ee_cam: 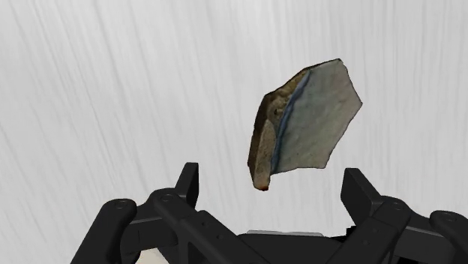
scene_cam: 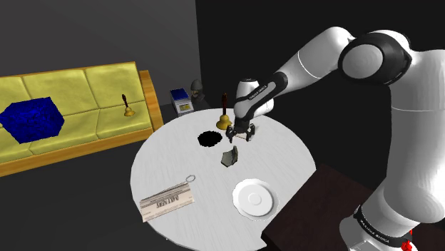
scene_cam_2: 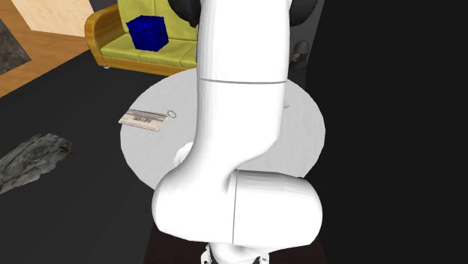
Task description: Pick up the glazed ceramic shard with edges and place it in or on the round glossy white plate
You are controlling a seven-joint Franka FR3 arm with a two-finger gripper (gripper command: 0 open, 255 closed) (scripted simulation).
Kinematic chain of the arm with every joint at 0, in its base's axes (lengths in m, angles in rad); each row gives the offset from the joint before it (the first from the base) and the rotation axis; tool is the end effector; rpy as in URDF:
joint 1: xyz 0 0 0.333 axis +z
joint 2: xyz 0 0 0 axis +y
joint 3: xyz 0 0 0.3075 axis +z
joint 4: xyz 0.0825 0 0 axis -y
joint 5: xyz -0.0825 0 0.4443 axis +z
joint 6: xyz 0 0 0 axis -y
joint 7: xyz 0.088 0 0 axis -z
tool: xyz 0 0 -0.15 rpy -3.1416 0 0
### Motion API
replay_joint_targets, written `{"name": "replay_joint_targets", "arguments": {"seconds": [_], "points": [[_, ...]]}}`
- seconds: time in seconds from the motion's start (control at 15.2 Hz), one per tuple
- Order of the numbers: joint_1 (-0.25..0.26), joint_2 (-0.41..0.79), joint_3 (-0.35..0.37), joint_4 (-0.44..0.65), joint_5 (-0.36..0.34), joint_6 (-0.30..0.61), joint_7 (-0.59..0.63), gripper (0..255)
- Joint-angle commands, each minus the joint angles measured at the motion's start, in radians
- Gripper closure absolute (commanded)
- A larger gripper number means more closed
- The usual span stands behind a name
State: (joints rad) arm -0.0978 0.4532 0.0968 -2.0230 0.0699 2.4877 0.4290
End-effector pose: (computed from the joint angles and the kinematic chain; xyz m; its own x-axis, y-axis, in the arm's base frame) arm 0.6382 0.0034 0.1272 0.8801 -0.4741 -0.0266 -0.4746 -0.8764 -0.0817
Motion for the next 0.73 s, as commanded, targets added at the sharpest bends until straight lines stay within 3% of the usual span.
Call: {"name": "replay_joint_targets", "arguments": {"seconds": [0.0,0.66], "points": [[0.000,0.084,-0.009,0.073,0.005,0.015,0.022,0],[0.008,0.205,-0.015,0.125,0.007,0.086,0.032,0]]}}
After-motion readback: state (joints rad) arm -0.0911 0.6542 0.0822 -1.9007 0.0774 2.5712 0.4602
